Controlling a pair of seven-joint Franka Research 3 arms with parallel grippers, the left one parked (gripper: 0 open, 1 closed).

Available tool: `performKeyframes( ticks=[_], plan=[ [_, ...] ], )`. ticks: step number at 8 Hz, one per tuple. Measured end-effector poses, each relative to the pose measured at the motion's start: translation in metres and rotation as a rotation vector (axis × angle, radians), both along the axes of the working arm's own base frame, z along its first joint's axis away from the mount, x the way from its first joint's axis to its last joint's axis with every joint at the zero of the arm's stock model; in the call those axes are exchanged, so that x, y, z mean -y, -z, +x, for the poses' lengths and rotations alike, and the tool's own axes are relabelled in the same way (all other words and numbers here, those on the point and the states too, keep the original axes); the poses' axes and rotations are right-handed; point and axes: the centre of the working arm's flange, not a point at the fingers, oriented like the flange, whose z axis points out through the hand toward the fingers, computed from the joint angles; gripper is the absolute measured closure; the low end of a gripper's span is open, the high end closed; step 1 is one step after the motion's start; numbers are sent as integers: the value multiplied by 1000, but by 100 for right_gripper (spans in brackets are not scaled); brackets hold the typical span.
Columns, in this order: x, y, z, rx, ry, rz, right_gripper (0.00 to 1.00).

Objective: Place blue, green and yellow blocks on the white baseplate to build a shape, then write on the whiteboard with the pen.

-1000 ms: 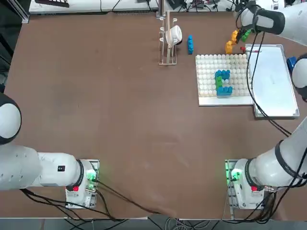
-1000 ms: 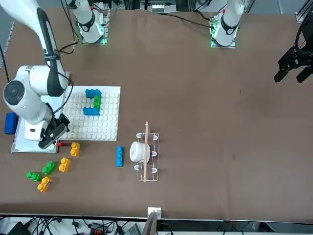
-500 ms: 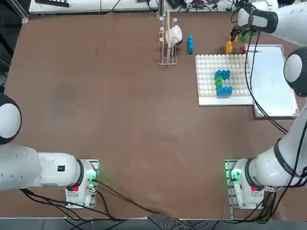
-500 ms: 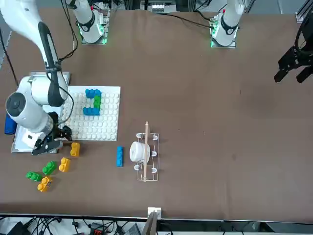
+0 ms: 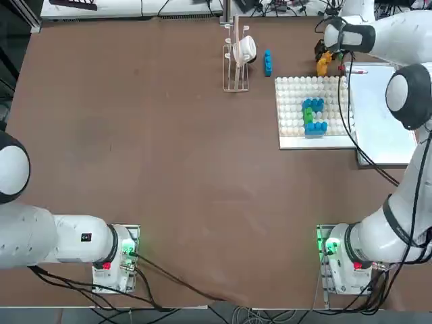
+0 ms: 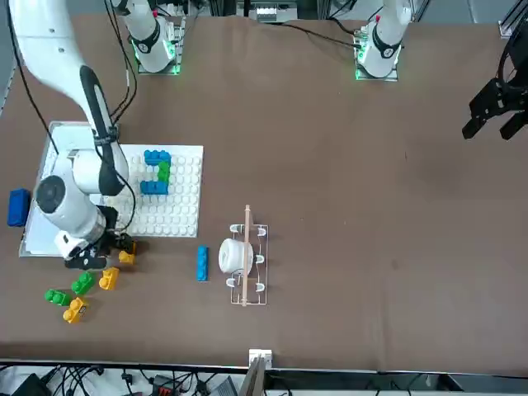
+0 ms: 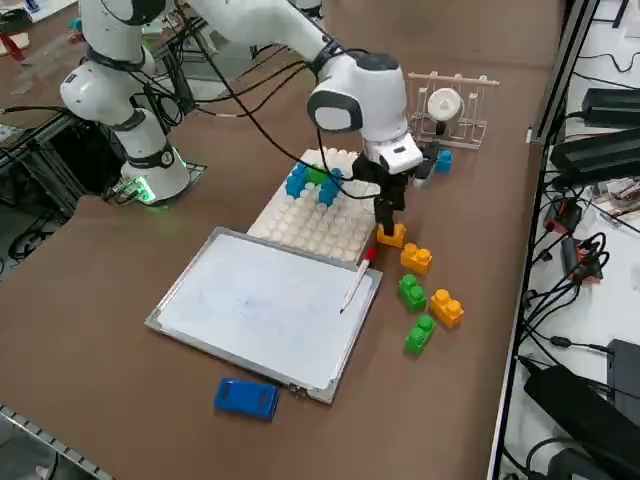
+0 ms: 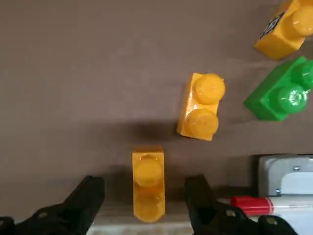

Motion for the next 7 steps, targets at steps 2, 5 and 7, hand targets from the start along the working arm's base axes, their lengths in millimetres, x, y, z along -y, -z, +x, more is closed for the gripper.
performKeyframes(
  ticks=[2, 5, 7],
  plan=[
    [0, 16, -1, -18, 5, 0, 0],
    [-4, 27, -2, -26, -1, -1, 0],
    [-4, 30, -2, -29, -1, -1, 7]
  ],
)
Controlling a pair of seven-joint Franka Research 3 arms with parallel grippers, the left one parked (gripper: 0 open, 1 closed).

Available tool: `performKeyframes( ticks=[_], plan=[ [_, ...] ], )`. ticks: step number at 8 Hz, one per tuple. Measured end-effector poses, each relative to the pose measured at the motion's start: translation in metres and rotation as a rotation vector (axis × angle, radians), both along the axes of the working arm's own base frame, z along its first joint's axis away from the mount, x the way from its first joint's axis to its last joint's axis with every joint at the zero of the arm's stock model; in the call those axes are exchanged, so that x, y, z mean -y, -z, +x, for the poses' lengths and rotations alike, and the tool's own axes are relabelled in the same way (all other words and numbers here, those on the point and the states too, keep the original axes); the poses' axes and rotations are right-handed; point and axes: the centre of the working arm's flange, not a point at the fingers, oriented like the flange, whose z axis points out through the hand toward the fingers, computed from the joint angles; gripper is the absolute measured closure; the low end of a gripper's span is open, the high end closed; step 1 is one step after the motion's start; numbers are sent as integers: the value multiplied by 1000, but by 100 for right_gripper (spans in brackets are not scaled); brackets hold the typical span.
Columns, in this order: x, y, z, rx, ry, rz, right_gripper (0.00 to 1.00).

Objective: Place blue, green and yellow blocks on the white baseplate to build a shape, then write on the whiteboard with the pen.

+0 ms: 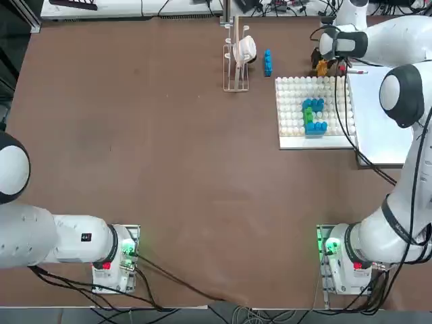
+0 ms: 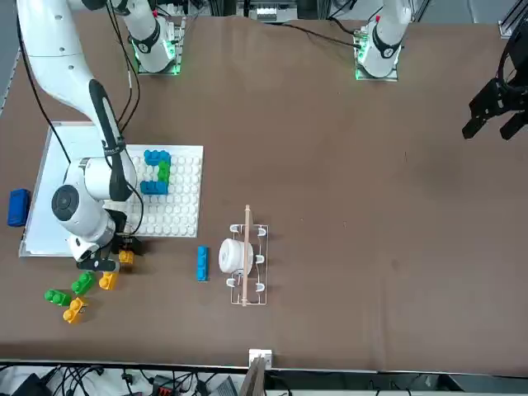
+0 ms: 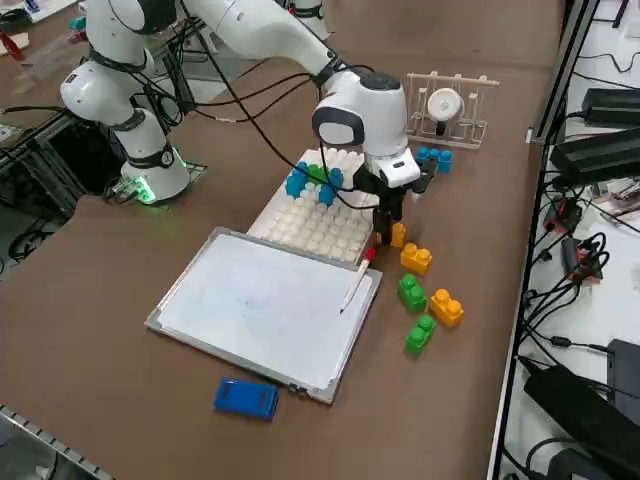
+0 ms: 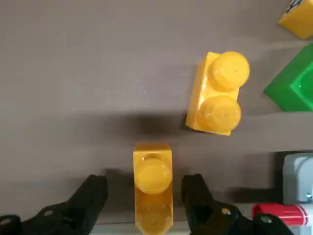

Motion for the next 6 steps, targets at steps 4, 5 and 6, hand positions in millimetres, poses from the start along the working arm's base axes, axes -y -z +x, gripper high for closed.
performKeyframes(
  ticks=[4, 5, 6],
  plan=[
    [0, 0, 0, 0, 0, 0, 33],
    [0, 0, 0, 0, 0, 0, 36],
    [0, 0, 0, 0, 0, 0, 38]
  ],
)
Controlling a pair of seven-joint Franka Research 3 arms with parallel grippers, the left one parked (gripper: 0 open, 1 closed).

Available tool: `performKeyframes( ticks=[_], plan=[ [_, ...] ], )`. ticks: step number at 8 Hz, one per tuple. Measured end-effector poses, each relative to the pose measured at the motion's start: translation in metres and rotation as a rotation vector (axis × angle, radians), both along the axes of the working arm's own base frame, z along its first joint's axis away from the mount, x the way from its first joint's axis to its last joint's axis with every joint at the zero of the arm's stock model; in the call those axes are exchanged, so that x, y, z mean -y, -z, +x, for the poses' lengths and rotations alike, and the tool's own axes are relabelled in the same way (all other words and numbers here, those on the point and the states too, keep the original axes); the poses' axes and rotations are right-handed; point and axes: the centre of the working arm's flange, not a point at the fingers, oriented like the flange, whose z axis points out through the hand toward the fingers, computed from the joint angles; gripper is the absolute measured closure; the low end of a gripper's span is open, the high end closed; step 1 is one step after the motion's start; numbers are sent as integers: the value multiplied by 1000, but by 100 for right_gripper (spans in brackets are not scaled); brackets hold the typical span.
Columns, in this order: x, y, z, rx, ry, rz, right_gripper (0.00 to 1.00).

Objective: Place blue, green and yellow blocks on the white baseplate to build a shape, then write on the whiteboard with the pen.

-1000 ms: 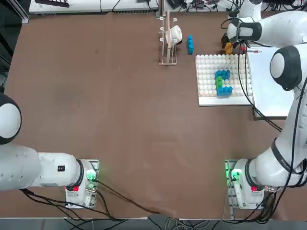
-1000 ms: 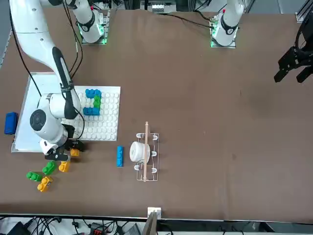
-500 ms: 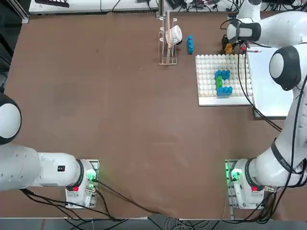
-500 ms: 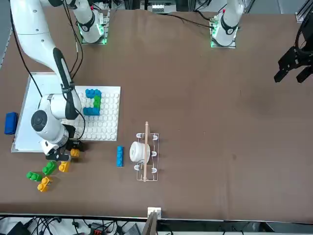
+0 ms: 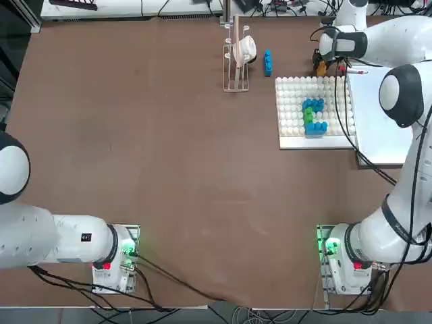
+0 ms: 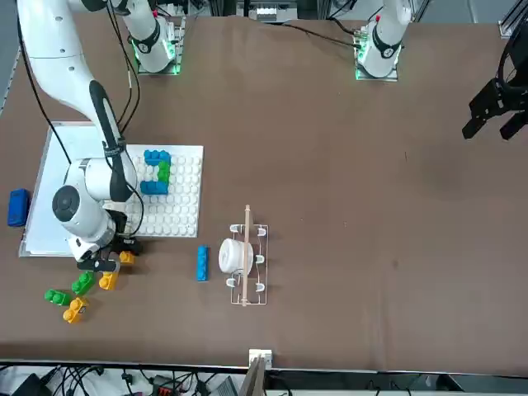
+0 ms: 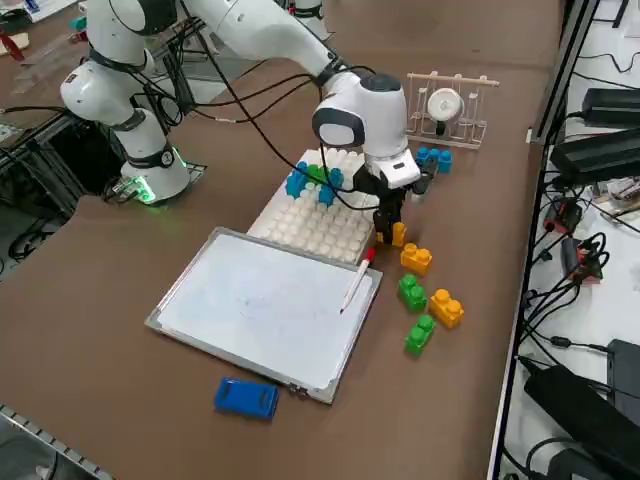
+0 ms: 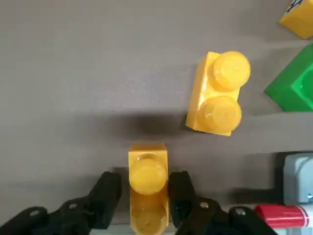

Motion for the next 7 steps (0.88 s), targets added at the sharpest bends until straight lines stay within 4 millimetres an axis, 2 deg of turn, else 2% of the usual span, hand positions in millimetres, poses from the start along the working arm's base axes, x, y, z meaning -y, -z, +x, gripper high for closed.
performKeyframes(
  ticks=[2, 3, 5, 7],
  plan=[
    [-1, 0, 0, 0, -2, 0, 54],
    [-1, -1, 1, 2, -9, -1, 58],
    [-3, -5, 4, 11, -26, -2, 58],
    [-7, -28, 7, 7, -32, -1, 58]
  ],
)
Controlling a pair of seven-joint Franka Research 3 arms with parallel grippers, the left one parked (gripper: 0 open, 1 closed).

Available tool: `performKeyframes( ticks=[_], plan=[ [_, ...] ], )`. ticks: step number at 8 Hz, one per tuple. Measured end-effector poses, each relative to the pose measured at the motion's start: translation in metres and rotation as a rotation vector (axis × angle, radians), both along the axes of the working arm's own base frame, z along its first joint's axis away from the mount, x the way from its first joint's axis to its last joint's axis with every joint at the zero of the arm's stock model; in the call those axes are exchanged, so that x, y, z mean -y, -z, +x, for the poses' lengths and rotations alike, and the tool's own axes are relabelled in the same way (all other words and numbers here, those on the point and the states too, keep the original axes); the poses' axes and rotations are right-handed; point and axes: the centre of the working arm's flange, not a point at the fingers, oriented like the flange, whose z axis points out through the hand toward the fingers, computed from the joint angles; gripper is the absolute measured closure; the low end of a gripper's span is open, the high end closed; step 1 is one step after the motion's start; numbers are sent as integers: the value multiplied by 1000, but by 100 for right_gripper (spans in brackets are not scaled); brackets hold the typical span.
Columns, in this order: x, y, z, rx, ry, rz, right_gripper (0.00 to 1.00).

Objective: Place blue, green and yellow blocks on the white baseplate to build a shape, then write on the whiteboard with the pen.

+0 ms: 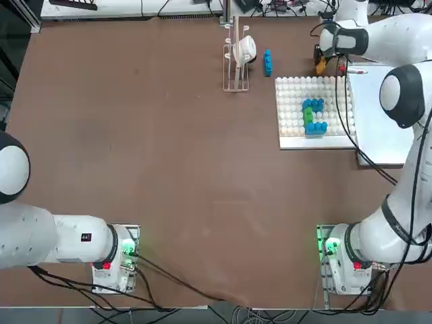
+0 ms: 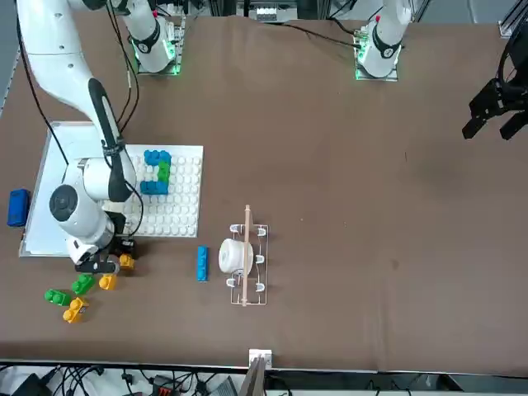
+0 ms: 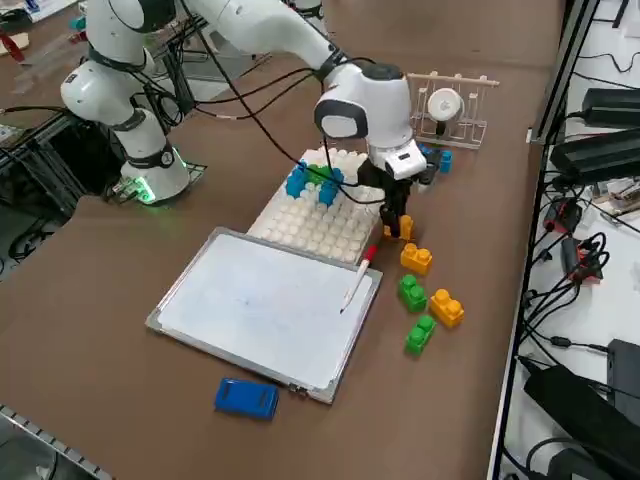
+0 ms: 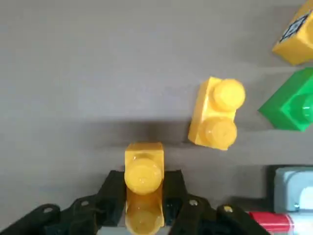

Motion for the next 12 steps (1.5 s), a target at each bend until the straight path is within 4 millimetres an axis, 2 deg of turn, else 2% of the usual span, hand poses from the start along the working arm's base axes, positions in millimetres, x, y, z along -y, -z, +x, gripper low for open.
performKeyframes(
  ticks=[3, 4, 6, 8, 10, 12],
  plan=[
    [-42, -63, -23, -112, -49, 2, 58],
    [-53, -70, -39, -121, -62, 7, 58],
    [-53, -56, -76, -107, -65, 18, 58],
    [-46, -30, -113, -96, -62, 22, 58],
    [-43, -21, -131, -104, -60, 23, 58],
    [-41, -20, -136, -90, -59, 24, 58]
  ],
)
